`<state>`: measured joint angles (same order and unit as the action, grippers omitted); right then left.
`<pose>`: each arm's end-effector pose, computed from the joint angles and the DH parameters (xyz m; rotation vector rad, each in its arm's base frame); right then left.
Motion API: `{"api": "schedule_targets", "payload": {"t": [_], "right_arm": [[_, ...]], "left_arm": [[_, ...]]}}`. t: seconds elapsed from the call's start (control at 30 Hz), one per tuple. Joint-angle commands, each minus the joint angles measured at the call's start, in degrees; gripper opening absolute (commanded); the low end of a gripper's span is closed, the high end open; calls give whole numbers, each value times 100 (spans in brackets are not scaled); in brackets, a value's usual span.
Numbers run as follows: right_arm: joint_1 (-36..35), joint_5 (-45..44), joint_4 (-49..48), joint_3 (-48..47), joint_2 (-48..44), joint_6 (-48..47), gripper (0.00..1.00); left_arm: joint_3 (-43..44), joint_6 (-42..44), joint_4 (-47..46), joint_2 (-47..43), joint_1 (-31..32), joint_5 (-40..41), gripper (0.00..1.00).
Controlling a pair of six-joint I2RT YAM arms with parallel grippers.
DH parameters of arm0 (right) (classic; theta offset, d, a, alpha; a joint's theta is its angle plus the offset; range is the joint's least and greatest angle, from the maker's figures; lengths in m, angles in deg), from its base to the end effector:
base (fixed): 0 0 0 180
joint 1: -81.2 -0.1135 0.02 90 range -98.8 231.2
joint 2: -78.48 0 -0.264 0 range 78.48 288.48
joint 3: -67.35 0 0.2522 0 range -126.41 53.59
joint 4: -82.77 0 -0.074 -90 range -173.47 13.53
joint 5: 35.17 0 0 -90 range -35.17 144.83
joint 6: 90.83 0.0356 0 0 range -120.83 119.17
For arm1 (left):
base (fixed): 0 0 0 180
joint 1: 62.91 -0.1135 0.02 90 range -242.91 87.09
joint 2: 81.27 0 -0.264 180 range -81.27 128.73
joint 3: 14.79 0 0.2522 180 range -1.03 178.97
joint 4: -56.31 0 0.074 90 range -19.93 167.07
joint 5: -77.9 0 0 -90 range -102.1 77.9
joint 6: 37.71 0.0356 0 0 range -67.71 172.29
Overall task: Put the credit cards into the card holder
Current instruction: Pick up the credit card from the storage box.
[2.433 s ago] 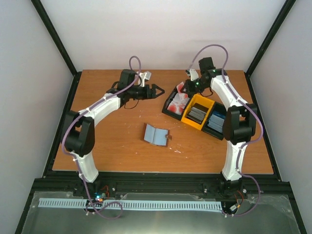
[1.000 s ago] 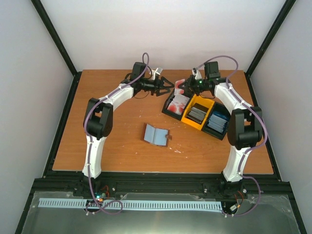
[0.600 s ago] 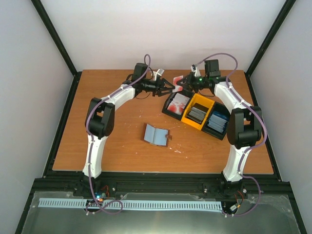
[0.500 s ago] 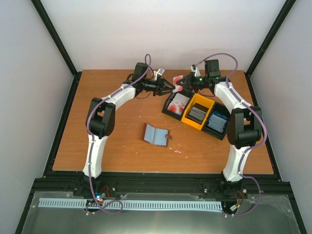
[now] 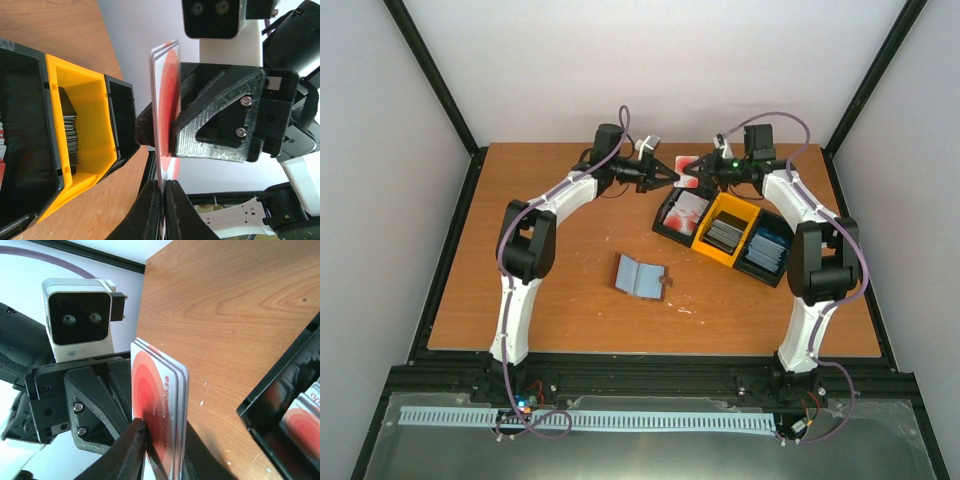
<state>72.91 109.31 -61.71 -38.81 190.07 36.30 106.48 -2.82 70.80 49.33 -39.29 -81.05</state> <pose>0.4310 0.0921 0.2731 0.0492 2.3478 1.4884 0.4632 -0.2388 0.2380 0.3356 2.2837 -1.9893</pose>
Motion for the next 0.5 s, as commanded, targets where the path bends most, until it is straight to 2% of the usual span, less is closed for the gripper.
{"api": "schedule_targets", "payload": {"t": [0.0,0.23,0.3,0.47], "right_arm": [[175,229,-899,416,-502,431,18],[310,474,-2095,1086,-934,1233,26],[324,424,-2343,1258,-1029,1408,26],[407,324,-3789,1925,-1304,2299,23]], "left_arm": [[127,134,-186,-146,23,-199,1],[-210,-154,-953,-537,-24,-479,1],[-221,-217,-1013,-601,-30,-493,1],[-271,-612,-1473,-694,-67,-648,1]]}}
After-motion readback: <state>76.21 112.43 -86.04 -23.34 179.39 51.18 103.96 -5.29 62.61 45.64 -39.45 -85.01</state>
